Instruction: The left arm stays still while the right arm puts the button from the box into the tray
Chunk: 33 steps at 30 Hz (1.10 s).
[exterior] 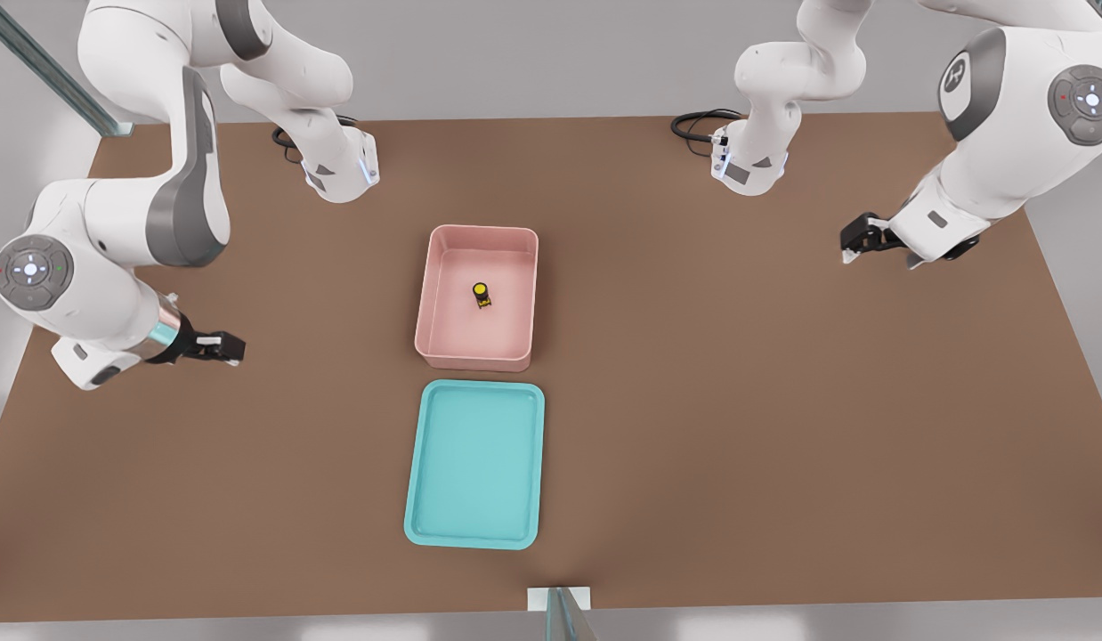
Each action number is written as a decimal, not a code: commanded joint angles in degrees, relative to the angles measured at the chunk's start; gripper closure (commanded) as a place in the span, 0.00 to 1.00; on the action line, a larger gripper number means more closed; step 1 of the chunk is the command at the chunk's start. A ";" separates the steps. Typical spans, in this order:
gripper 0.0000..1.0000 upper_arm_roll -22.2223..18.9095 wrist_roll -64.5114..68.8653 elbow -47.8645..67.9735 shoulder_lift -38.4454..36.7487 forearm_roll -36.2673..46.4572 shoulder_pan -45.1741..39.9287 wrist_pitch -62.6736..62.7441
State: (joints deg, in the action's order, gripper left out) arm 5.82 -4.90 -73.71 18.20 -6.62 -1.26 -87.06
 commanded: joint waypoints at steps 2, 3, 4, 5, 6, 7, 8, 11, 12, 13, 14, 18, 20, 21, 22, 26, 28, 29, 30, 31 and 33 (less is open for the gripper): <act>0.00 -0.02 5.86 -0.56 -0.27 0.29 0.03 -1.62; 0.00 1.30 5.95 -2.75 -0.88 0.73 0.38 -1.97; 0.00 6.30 5.95 -11.36 -4.13 1.25 1.96 -7.42; 0.00 8.85 4.63 -15.85 -4.58 1.34 8.89 -12.25; 0.00 10.09 1.74 -15.15 -2.21 1.25 15.66 -12.87; 0.00 10.00 -3.79 -15.76 -1.15 1.25 21.29 -12.87; 0.00 10.00 -6.16 -17.95 -0.45 1.60 24.45 -14.53; 0.00 10.00 -23.05 -32.90 -0.80 0.81 32.37 -32.03; 0.00 10.00 -24.46 -37.73 -0.71 0.81 33.08 -38.26; 0.00 10.00 -24.90 -39.50 -0.53 0.73 33.43 -41.00; 0.00 10.00 -24.90 -39.58 -0.01 0.73 33.78 -41.52; 0.00 9.83 -27.36 -43.89 3.16 -1.82 35.54 -49.52; 0.00 9.39 -27.36 -46.70 2.10 -4.28 33.96 -49.70; 0.00 9.39 -27.36 -47.49 1.58 -4.37 33.96 -49.70; 0.00 9.30 -27.36 -48.37 1.22 -4.46 33.96 -49.70; 0.00 9.39 -27.36 -52.06 -1.50 -5.95 33.69 -49.70; 0.00 9.30 -27.36 -52.06 0.17 -6.13 33.69 -49.87; 0.00 9.30 -27.36 -51.89 1.31 -6.13 33.43 -50.66; 0.00 9.39 -27.36 -51.80 2.80 -7.97 33.52 -51.72; 0.00 9.39 -27.36 -51.62 3.51 -7.97 33.43 -51.72; 0.00 9.30 -27.36 -51.45 6.32 -7.97 32.55 -54.26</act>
State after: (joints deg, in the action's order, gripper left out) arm 15.12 -25.07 -125.18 23.69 -13.93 31.64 -137.49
